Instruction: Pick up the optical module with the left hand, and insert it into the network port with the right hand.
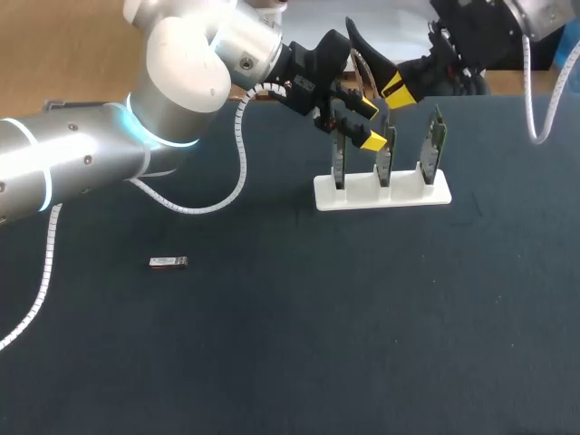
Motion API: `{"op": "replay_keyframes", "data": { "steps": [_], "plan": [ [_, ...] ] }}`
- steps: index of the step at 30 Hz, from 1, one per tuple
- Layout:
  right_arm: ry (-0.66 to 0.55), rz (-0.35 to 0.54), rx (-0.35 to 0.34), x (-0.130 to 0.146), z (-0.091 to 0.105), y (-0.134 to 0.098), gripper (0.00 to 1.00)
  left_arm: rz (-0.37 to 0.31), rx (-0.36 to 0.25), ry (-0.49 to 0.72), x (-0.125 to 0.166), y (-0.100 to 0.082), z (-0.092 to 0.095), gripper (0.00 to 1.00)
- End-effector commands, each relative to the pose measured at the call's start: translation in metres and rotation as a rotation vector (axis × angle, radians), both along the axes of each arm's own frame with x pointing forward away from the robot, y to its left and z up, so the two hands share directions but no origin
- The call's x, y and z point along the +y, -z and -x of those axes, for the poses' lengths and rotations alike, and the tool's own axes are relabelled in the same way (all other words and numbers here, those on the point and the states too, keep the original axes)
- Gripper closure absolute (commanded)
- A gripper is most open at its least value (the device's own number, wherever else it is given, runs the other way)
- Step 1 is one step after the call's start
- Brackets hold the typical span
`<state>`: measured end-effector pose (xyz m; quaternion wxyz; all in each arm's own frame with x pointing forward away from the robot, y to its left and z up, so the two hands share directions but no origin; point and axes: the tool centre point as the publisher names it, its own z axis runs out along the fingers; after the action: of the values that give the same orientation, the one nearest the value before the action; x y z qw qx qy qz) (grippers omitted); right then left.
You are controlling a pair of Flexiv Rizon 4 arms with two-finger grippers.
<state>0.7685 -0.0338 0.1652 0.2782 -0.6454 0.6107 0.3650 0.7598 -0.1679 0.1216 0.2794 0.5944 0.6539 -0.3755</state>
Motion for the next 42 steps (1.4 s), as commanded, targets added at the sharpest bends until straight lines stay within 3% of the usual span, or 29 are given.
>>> {"op": "replay_keyframes", "data": {
  "steps": [1,7,8,9,28,29,30,31,32,42],
  "plan": [
    [-0.002,-0.005,0.008,0.0,-0.003,0.003,1.0,-0.004,0.001,-0.002,-0.001,0.0,0.0,0.0],
    [0.007,-0.001,0.016,-0.001,-0.002,0.006,1.0,-0.004,0.001,-0.002,-0.001,0.0,0.0,0.0],
    [0.009,-0.001,0.016,-0.001,-0.002,0.006,0.65,-0.004,0.001,-0.002,-0.001,0.0,0.0,0.0],
    [0.01,-0.002,0.017,-0.001,-0.002,0.005,0.0,-0.004,0.001,-0.002,-0.001,0.0,0.0,0.0],
    [0.023,-0.075,0.011,-0.001,-0.005,-0.017,0.0,-0.004,0.001,-0.002,-0.001,0.0,0.0,0.0],
    [0.023,-0.076,0.009,-0.001,-0.006,-0.018,0.14,-0.004,0.001,-0.002,-0.001,0.0,0.0,0.0],
    [0.026,-0.074,0.005,0.0,-0.006,-0.019,0.57,-0.004,0.001,-0.002,-0.001,0.0,0.0,0.0],
    [0.031,-0.073,0.003,0.0,-0.006,-0.019,0.71,-0.004,0.001,-0.002,-0.001,0.0,0.0,0.0],
    [0.034,-0.074,0.003,0.0,-0.006,-0.02,1.0,-0.004,0.001,-0.002,-0.001,0.0,0.0,0.0],
    [0.038,-0.06,-0.004,0.002,-0.006,-0.017,1.0,-0.004,0.001,-0.002,-0.001,0.0,0.0,0.0]
  ]
}}
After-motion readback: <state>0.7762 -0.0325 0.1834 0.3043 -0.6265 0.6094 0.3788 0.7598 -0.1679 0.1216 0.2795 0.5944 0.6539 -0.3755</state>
